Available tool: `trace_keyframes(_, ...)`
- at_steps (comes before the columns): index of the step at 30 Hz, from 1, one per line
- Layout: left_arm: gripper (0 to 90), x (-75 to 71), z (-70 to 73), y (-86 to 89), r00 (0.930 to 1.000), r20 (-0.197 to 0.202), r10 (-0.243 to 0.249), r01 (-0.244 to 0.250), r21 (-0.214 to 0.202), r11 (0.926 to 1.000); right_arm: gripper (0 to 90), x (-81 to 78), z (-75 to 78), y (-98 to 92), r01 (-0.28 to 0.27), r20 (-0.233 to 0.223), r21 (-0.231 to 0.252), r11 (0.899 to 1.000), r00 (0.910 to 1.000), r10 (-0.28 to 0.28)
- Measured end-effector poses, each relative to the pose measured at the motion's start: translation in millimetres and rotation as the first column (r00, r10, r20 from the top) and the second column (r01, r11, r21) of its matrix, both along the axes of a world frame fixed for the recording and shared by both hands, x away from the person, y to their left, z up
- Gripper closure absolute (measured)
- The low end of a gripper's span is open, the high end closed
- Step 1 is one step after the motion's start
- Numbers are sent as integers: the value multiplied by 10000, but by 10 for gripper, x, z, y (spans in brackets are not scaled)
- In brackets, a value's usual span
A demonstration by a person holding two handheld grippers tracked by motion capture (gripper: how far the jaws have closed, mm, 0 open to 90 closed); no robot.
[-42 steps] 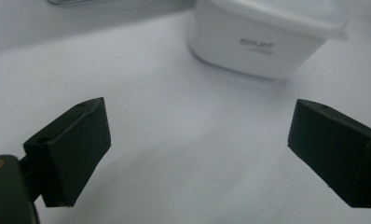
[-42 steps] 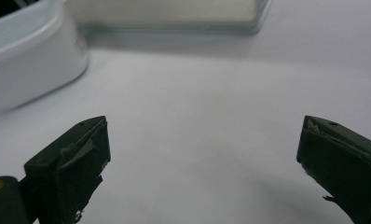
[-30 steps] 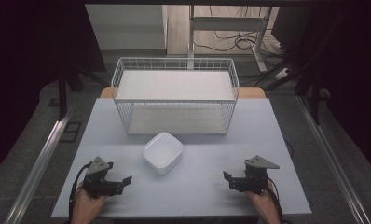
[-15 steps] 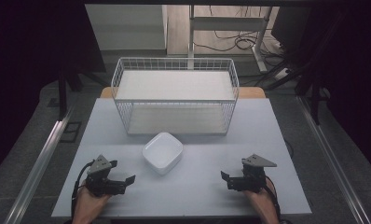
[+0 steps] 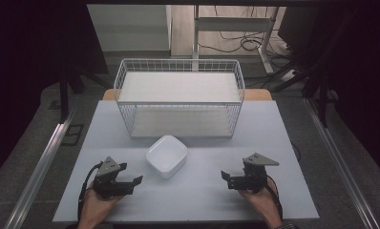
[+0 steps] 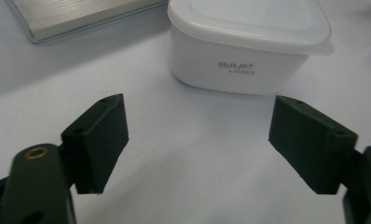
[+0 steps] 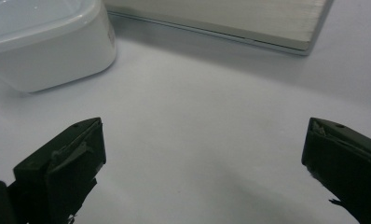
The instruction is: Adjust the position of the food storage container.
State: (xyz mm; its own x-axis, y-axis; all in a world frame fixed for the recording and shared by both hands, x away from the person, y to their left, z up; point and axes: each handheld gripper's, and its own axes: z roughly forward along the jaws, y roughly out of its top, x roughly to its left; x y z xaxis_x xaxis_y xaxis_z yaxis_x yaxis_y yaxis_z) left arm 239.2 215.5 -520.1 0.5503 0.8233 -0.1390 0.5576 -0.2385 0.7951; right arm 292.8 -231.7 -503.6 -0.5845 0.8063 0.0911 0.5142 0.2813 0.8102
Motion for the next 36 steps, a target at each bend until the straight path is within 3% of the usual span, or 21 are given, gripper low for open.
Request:
trace_keyframes(7, 314, 48, -1, -15, 9998, -194, -45, 38, -363, 9993, 0, 78, 20, 106, -133, -336, 54, 9999, 9993, 135)
trace_keyframes(10, 377, 83, -11, -28, 9994, -329, -135, 117, -526, 9985, 13, 130, 17, 159, -243, -676, 290, 9993, 9974, 262)
trace_keyframes(21, 559, 177, -29, -112, 9977, -647, -206, 164, -659, 9977, 93, 212, 42, 364, -837, -710, -412, 9956, 9942, 806)
trace_keyframes(22, 585, 201, -36, -149, 9976, -652, -227, 198, -446, 9988, 108, 239, 48, 428, -968, -760, -483, 9941, 9928, 929)
trace_keyframes(26, 650, 225, -39, -179, 9970, -745, -218, 189, -391, 9991, 144, 271, 51, 498, -1094, -822, -550, 9925, 9911, 1047)
trace_keyframes(28, 725, 247, -45, -179, 9961, -866, -192, 152, -469, 9988, 230, 327, 78, 552, -1159, -866, -417, 9924, 9899, 1120)
trace_keyframes(30, 736, 260, -54, -178, 9955, -931, -187, 141, -505, 9986, 270, 349, 86, 571, -1139, -896, -357, 9928, 9898, 1104)
trace_keyframes(31, 746, 276, -67, -176, 9948, -1001, -211, 158, -534, 9985, 322, 377, 88, 593, -1146, -951, -346, 9928, 9893, 1109)
trace_keyframes(32, 768, 289, -81, -176, 9941, -1065, -204, 147, -537, 9984, 446, 424, 80, 636, -1454, -1013, -222, 9891, 9846, 1424)
trace_keyframes(34, 791, 313, -100, -175, 9928, -1188, -117, 51, -559, 9984, 486, 445, 72, 660, -1536, -1043, -258, 9878, 9831, 1501)
trace_keyframes(35, 807, 331, -109, -171, 9922, -1241, -119, 39, -640, 9979, 592, 490, 62, 711, -1753, -1038, -415, 9836, 9799, 1703)
trace_keyframes(36, 819, 357, -110, -171, 9915, -1302, -72, -11, -632, 9980, 628, 509, 61, 733, -1777, -1009, -472, 9830, 9799, 1723)
